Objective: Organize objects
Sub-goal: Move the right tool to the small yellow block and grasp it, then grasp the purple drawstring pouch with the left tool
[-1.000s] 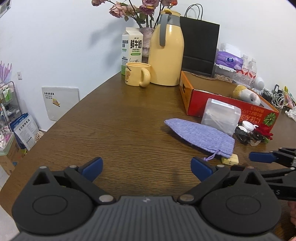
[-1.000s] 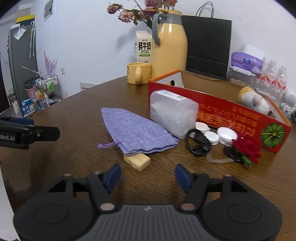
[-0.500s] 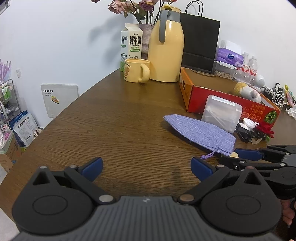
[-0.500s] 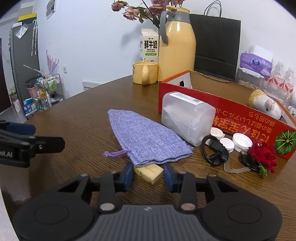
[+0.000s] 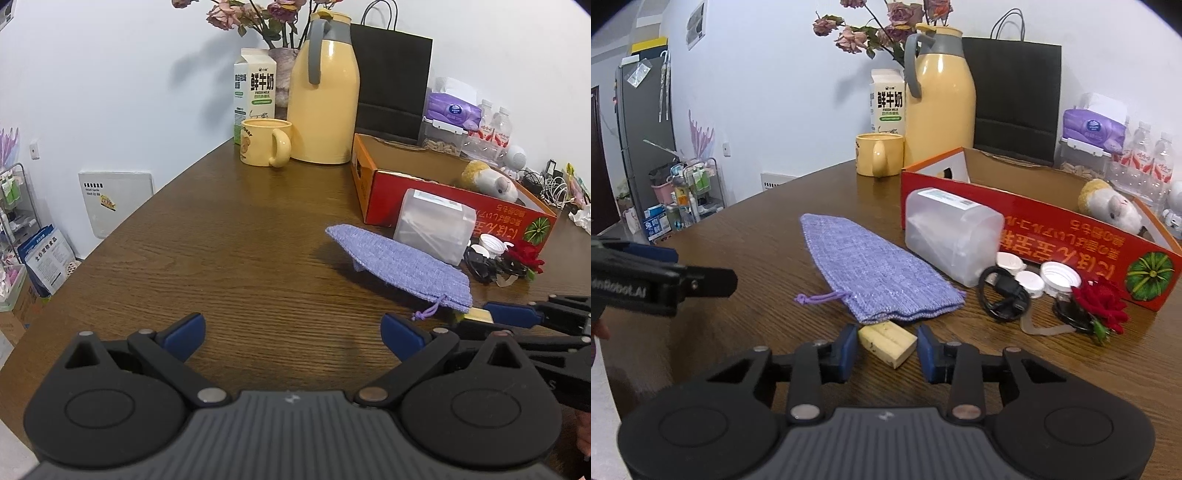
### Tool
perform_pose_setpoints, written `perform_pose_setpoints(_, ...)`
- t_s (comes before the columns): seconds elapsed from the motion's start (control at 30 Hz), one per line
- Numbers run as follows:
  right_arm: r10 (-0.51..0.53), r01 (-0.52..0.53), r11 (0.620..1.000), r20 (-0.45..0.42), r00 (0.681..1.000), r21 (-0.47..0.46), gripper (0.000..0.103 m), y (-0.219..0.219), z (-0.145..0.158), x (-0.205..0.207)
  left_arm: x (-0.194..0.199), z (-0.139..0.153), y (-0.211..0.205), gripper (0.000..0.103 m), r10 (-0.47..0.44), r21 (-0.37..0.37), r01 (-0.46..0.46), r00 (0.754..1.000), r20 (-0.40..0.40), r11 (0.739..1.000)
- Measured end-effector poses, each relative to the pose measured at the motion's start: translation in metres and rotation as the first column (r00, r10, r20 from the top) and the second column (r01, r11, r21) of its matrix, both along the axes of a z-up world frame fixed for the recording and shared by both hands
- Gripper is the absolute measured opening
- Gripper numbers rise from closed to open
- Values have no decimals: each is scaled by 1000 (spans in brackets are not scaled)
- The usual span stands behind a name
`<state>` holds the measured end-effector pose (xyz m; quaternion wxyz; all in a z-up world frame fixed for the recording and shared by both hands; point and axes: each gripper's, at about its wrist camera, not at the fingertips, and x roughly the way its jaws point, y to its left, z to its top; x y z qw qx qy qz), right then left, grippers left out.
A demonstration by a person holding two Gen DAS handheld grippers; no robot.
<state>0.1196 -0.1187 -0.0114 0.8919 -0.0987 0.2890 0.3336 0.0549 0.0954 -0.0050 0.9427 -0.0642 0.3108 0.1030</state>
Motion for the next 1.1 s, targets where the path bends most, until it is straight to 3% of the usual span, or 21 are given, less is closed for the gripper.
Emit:
perform_pose_setpoints(0.17, -30, 30, 1000, 9, 1000, -2, 34, -24, 0, -5, 6, 3, -9, 103, -17, 6, 17, 1000, 4, 1000)
perform_pose_setpoints(0.37, -139, 138, 990, 11, 990, 17, 34, -61, 2, 4, 23, 3, -26, 103, -54, 14, 54, 999, 1, 998)
perform_pose_setpoints(0.67, -260, 259, 965, 34, 965, 36, 34, -99, 3, 31, 70, -2, -59, 103, -112, 39, 113, 993, -29, 993)
perform_pose_setpoints(0.97, -294, 292, 956, 65, 954, 40, 34, -109, 2, 48, 120, -25, -79, 103, -97, 36, 103, 987, -130, 994)
perform_pose_setpoints(1.1, -280, 277, 959, 63, 958, 54, 34, -110, 1, 49, 122, -29, -78, 103, -96, 22, 100, 988, -122, 995)
